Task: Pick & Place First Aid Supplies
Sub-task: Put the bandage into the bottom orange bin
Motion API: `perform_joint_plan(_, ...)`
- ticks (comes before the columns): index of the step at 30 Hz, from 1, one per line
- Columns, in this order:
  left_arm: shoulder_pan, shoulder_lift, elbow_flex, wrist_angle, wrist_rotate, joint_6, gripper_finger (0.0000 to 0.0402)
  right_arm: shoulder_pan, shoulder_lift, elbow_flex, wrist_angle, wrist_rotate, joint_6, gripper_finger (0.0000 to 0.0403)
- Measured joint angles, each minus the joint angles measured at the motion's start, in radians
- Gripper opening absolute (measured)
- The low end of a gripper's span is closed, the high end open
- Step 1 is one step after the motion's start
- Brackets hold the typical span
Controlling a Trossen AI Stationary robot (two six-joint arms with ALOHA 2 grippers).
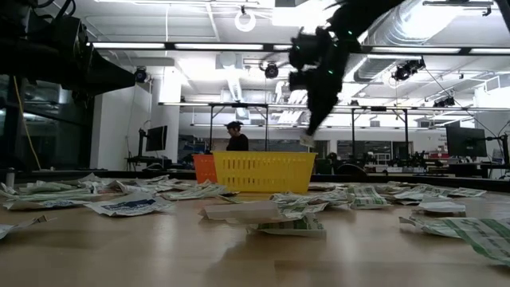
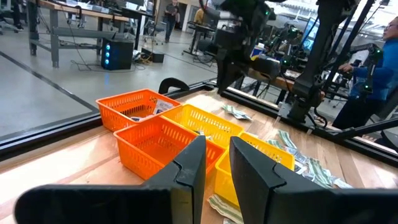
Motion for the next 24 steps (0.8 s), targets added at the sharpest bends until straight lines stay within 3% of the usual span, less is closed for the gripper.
perform_joint_plan(18,0.000,0.000,0.000,0.000,0.028,0.000,0.0073,0.134,0.400,0.493,-0.007,-0.049,-0.053,0.0002)
perform_joint_plan(24,0.000,0.000,0.000,0.000,0.045,0.000,0.0073,0.141,0.473,0.569,-0.030,-0.089,-0.053,0.0008)
